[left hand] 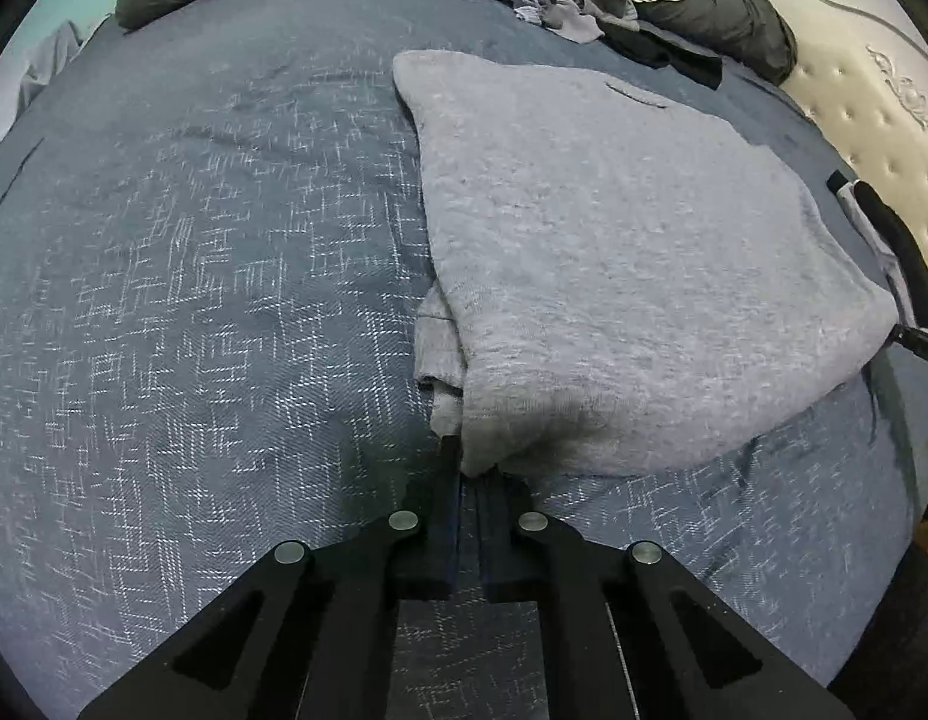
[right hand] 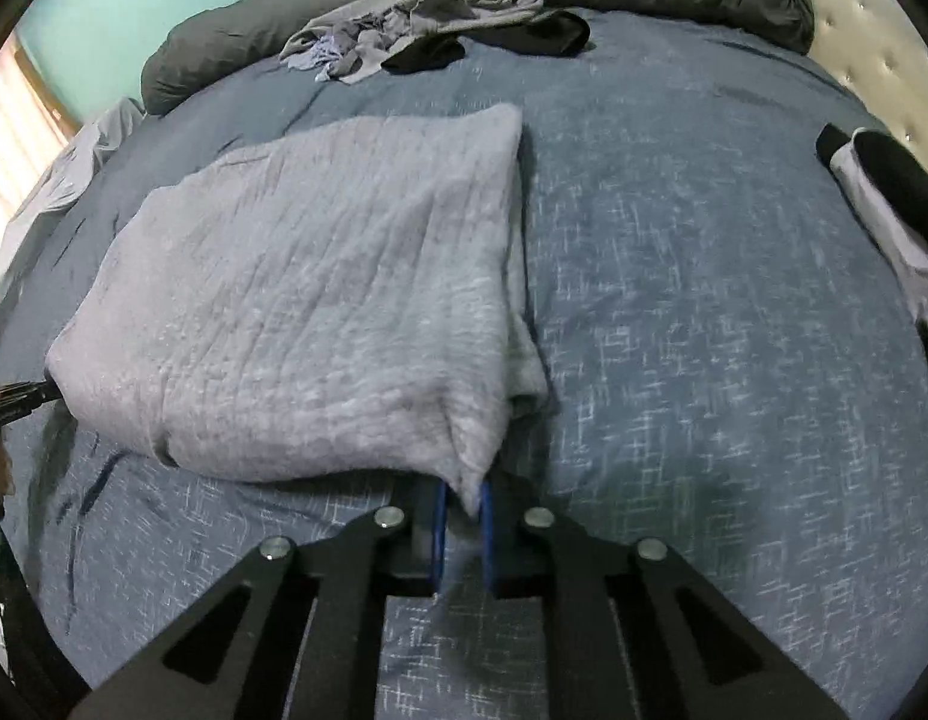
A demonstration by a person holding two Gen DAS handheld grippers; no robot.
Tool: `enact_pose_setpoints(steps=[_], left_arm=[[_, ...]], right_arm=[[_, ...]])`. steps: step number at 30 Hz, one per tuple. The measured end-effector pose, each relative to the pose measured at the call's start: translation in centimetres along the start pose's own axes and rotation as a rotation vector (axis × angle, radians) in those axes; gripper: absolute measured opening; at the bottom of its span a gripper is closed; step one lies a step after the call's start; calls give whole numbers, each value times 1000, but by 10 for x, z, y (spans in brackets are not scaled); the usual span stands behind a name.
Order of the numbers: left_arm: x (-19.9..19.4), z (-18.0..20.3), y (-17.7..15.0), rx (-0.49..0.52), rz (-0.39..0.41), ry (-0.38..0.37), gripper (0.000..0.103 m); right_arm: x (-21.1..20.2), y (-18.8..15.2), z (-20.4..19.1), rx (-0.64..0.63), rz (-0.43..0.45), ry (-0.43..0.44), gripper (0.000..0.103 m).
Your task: Fold clothes
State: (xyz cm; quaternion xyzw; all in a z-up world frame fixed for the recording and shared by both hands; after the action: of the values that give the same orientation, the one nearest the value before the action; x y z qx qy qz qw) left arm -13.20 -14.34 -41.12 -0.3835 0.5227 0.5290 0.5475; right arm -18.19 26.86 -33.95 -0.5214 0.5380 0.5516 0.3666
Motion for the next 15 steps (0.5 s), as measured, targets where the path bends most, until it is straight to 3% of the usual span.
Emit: enact_pose_setpoints(steps=[9, 15], left_arm=[[1, 1, -10, -12, 0, -14, 4], [5, 2, -16, -15, -12, -19, 4]], right_arm=[[4, -21, 15, -50, -33, -84, 8], [20, -19, 20, -59, -44, -114, 8]])
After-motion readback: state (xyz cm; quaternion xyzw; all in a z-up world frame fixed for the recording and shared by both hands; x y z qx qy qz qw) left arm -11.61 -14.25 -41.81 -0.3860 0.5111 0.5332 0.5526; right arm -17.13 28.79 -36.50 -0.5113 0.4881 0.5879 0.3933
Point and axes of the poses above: each gripper's, at about its wrist camera, not at the fingertips, and x roughly the way its jaws point, z to its right, y to its top, the point moved 7 cm from there along x, roughly the way its jaws point, and after that the axes turned 15 degrees about -z, right-handed, at the moved point
